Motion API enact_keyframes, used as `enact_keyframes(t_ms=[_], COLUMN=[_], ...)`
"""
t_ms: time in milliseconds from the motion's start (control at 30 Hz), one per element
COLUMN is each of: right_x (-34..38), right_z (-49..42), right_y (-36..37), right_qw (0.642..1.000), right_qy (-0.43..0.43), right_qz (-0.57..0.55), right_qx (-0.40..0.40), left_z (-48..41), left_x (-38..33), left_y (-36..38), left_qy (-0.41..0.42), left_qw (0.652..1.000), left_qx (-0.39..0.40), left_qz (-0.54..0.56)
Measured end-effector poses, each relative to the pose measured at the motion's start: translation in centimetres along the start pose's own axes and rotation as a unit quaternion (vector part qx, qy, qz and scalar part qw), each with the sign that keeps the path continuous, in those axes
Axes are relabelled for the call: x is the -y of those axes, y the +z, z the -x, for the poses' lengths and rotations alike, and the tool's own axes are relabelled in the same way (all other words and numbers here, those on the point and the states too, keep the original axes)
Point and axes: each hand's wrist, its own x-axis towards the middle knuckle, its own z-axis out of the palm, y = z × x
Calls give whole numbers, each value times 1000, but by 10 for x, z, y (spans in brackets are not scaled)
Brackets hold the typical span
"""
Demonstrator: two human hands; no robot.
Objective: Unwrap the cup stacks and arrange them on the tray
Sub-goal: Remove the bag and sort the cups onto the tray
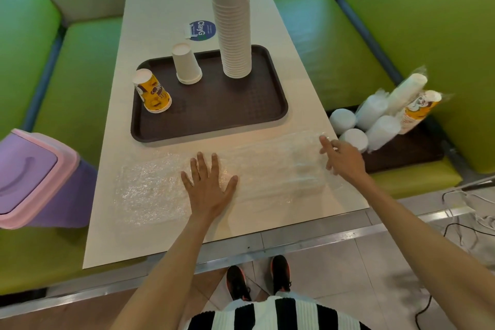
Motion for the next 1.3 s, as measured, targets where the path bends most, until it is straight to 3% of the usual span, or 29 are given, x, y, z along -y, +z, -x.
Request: enact_keyframes(t_ms=[67, 133, 200, 300, 367, 500, 600, 733, 1000, 1300], right_x=[11, 23, 40, 65, 73, 69, 56, 38, -8, -11], right_z=[-8, -16, -18, -4, 13, 35, 33, 22, -15, -20], right_y=[-1, 4, 16, 62, 100, 142, 148, 133, 72, 63], right_qw=[999, 993, 972, 936, 926, 926, 913, 901, 929, 943], right_qy=[26, 15, -96, -299, -349, -325, -323, -321, -228, -157], right_qz=[-38, -27, 11, 73, 105, 181, 226, 267, 285, 290], right_qx=[-13, -111, -214, -171, -98, 67, 108, 113, 62, 41], left_z=[0, 0, -1, -2, -4, -6, -5, -6, -7, -7], left_x=[0, -1, -6, -20, -31, -44, -40, -38, -37, -39], left_y=[-1, -3, -5, -9, -8, -1, 6, 11, 13, 8], left_qy=[3, 3, 15, 45, 54, 64, 54, 37, 24, 26], left_qw=[1000, 1000, 1000, 996, 991, 986, 994, 998, 999, 1000], left_qx=[5, -1, -22, -54, -68, -61, -45, -40, -24, -5], left_qz=[-1, -9, -15, 48, 101, 144, 88, 32, -4, -12])
